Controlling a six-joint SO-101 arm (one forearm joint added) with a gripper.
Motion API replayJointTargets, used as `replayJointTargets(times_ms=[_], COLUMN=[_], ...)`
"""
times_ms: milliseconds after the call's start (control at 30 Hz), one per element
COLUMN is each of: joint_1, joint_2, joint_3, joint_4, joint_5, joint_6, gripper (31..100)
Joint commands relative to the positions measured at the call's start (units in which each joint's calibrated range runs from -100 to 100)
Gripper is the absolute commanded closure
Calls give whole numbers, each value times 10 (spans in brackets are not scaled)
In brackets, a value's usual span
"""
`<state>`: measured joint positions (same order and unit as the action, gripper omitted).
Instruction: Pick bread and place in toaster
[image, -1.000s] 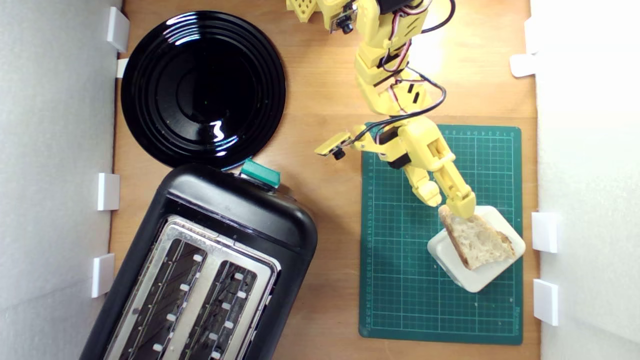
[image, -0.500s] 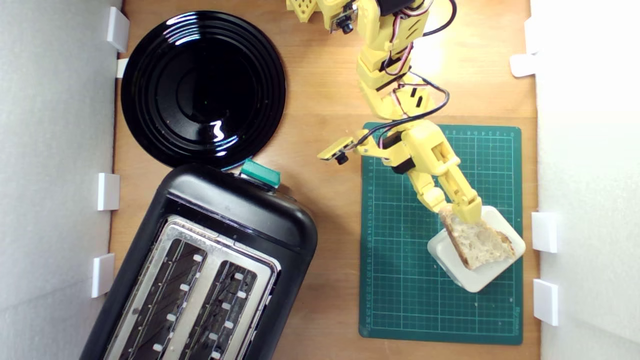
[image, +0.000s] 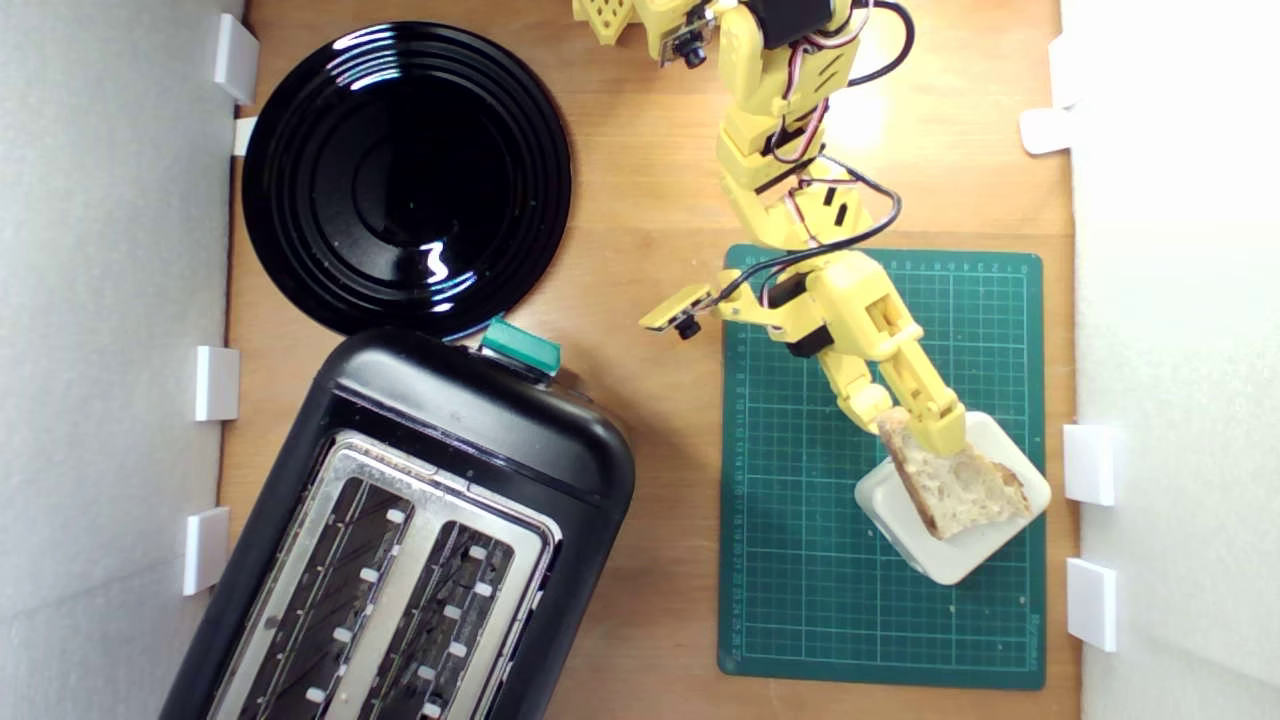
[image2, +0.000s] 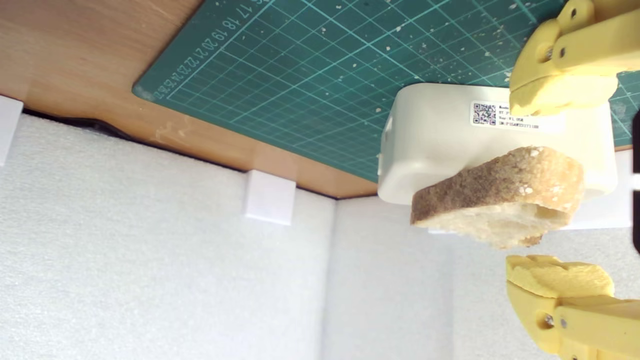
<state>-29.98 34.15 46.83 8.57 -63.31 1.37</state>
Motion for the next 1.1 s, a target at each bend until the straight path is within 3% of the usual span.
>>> replayJointTargets(times_ms=[0,433,600,1067], joint_1=[-7,-14,-15,-16], joint_2=[-8,22,22,24], joint_3=[-31,-68,-68,-67], joint_4=[-4,-4,-4,-4], joint_5=[-13,-12,-12,-12], joint_6=[2,6,13,17], gripper=[399,401,496,637])
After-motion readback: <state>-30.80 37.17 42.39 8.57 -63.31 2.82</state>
